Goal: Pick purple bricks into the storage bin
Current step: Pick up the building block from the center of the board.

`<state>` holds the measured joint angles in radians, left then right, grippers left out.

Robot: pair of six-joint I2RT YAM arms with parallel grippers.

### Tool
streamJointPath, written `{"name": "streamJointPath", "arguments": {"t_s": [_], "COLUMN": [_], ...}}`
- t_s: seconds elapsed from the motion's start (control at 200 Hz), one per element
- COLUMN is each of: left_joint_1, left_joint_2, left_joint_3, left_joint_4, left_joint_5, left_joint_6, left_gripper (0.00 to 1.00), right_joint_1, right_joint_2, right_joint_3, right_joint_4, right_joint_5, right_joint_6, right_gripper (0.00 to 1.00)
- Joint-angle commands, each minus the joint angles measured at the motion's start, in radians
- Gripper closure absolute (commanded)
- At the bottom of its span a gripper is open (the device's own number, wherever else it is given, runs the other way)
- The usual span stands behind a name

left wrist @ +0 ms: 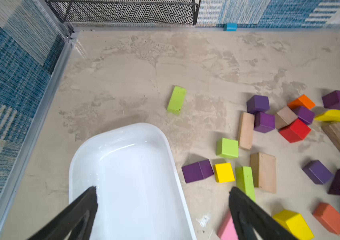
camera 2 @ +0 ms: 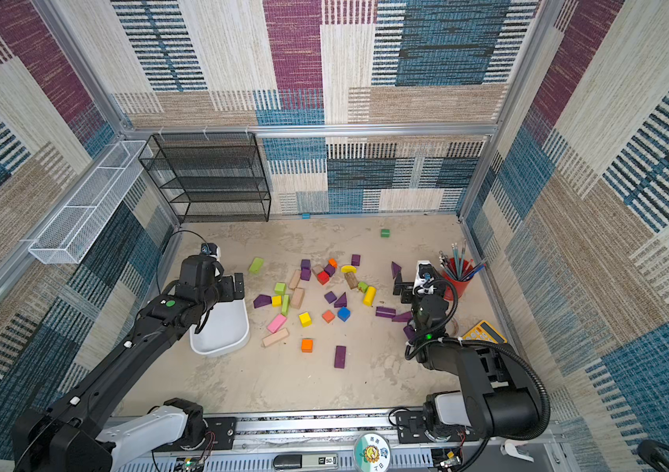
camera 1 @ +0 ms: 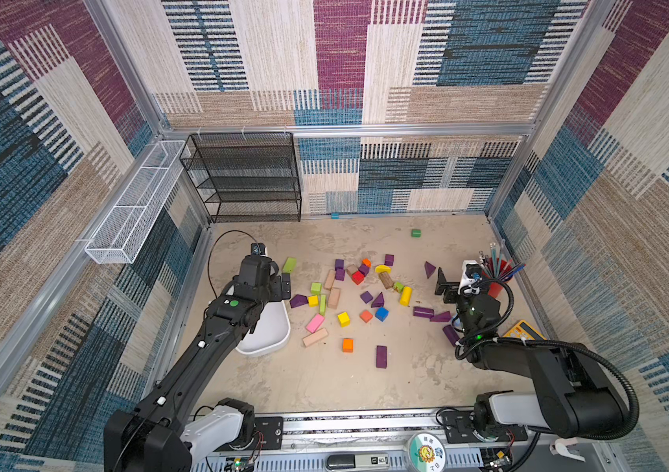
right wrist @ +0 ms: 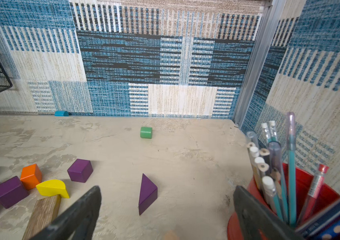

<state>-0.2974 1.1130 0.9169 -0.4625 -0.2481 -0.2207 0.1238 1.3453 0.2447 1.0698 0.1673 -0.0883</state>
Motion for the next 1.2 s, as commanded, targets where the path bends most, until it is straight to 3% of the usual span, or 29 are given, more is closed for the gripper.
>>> {"name": "streamJointPath", "arguments": {"t_s": [0.0,0.19,0.451,0.741,1.197], "left_joint_1": [-0.001,-0.002,-0.008,-0.042,-0.099], "left_joint_2": [-0.014,-0.013,0.004,0.039,0.041], "left_joint_3": [0.019,0.031,0.009,0.02,0.024], "left_joint_4": [-0.115,-0.164,-0.159,-0.17,-0.184], "left_joint_5": [0.08,0.189,0.287,0.325,0.303], "left_joint_6": [-0.014,-0.026,-0.058,-0.063,-0.058], "left_gripper": [0.0,0.02,0.09,0.11,0.11], "right_joint_1": [0.017,0.026,0.042,0.066,0.206], "right_joint_2": [-0.02,-0.1,-0.201,-0.289,-0.147], "right_joint_3": [0.028,0.103,0.246,0.313,0.591], "right_joint_4": [-0.052,-0.214,-0.614,-0.9,-1.219], "right_joint_5": [0.001,-0.083,-0.115,-0.219,-0.219], "right_joint_6": [-0.028,0.043,0.187,0.316,0.308], "right_gripper": [0.01,0.0,0.01,0.0,0.01]}}
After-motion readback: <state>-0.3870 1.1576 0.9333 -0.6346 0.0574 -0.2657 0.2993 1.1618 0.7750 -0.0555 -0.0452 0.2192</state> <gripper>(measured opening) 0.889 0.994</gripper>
